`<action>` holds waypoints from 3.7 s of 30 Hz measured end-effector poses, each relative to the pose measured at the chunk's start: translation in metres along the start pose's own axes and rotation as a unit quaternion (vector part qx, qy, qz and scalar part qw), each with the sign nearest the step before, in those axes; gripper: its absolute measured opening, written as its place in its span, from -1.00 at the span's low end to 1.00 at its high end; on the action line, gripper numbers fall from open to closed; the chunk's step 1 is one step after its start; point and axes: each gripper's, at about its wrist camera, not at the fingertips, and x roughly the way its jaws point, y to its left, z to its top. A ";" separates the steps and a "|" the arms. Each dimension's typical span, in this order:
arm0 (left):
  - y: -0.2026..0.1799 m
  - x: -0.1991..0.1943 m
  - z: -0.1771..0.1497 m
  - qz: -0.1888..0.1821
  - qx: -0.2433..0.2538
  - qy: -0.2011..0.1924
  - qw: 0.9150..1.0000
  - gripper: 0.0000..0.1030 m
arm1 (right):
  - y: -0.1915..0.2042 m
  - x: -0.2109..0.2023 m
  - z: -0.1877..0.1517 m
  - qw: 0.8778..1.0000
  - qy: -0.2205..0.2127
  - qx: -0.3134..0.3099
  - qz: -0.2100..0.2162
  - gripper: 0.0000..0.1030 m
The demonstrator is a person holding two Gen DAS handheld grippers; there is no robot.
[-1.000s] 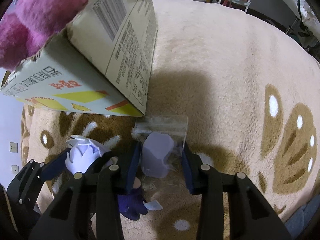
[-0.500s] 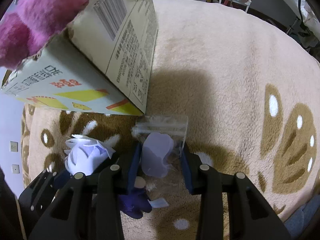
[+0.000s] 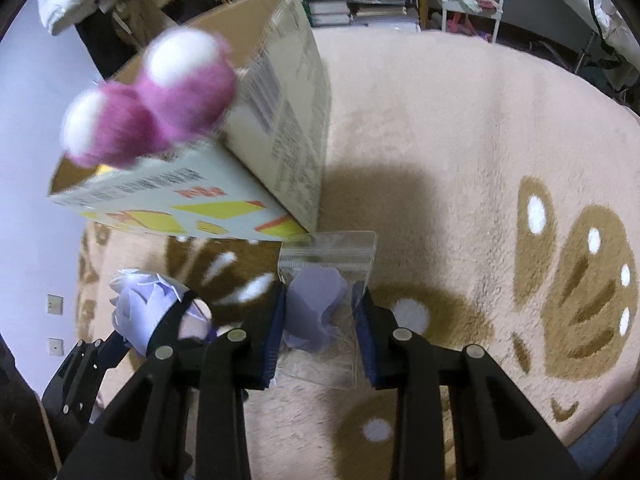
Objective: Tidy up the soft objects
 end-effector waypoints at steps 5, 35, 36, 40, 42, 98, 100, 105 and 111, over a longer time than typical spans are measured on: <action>0.002 -0.032 0.005 0.020 0.011 -0.041 0.999 0.06 | 0.001 -0.030 -0.002 0.999 -0.021 -0.005 0.039 -0.32; 0.050 -0.111 0.125 0.125 0.049 -0.215 0.967 0.08 | 0.062 -0.129 0.050 0.951 -0.281 -0.060 0.114 -0.32; 0.052 -0.106 0.127 0.128 0.050 -0.215 0.967 0.09 | 0.063 -0.126 0.056 0.952 -0.278 -0.061 0.116 -0.32; 0.064 -0.087 0.132 0.123 0.030 -0.194 0.973 0.10 | 0.065 -0.111 0.075 0.954 -0.271 -0.070 0.107 -0.31; 0.069 -0.076 0.134 0.132 0.023 -0.184 0.974 0.11 | 0.065 -0.102 0.082 0.957 -0.262 -0.069 0.107 -0.31; 0.070 -0.190 0.030 0.200 0.020 -0.207 0.957 0.91 | 0.071 -0.209 -0.037 0.932 -0.339 -0.122 0.042 1.00; 0.072 -0.194 0.026 0.202 0.017 -0.210 0.956 0.92 | 0.070 -0.211 -0.046 0.932 -0.340 -0.125 0.033 1.00; 0.077 -0.200 0.017 0.199 0.004 -0.208 0.958 0.92 | 0.065 -0.212 -0.066 0.930 -0.343 -0.130 0.015 1.00; 0.077 -0.205 0.003 0.209 0.001 -0.210 0.955 0.92 | 0.061 -0.207 -0.084 0.934 -0.328 -0.143 -0.013 1.00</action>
